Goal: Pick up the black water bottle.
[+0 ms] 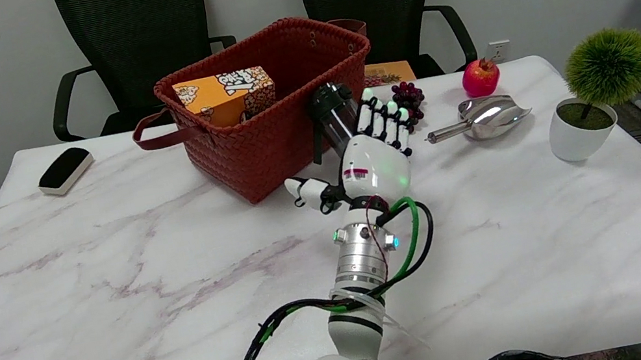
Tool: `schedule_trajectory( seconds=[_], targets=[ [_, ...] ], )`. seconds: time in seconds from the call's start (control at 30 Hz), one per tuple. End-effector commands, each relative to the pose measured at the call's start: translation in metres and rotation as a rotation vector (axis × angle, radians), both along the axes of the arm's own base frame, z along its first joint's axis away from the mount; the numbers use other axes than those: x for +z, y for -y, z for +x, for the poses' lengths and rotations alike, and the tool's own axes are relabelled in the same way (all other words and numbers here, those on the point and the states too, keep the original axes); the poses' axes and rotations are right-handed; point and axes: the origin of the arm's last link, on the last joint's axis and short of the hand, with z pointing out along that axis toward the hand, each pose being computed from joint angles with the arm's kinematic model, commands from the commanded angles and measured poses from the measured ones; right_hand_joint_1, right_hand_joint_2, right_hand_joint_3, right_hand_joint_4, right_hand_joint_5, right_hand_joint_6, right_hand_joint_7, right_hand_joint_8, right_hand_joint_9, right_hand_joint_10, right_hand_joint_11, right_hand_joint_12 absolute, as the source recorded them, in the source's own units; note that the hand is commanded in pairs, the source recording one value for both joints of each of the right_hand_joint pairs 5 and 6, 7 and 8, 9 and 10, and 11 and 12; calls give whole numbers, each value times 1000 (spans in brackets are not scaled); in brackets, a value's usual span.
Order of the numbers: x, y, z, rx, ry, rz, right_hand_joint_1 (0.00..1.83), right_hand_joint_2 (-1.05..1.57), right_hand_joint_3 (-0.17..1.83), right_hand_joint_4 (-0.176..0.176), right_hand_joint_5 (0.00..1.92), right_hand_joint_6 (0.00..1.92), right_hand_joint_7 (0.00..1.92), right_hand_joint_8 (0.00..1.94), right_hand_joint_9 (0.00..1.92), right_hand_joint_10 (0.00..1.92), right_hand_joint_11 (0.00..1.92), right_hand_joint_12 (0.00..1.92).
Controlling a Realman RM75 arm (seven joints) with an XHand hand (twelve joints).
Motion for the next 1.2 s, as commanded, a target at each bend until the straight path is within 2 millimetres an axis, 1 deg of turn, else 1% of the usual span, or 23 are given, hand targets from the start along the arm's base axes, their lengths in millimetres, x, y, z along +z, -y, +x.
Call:
schedule_trajectory(
  seconds=[0.03, 0.5, 1.2],
  targets=[
    [12, 8, -8, 25, 84, -27, 871, 548, 32, 0, 0, 0, 99, 99, 0, 0, 0, 0],
    [16, 17, -20, 10, 174, -5, 861, 570, 41, 0, 0, 0, 107, 107, 0, 0, 0, 0],
    [25, 17, -29, -22, 213, -40, 871, 563, 39, 0, 0, 0, 111, 111, 0, 0, 0, 0]
  ],
)
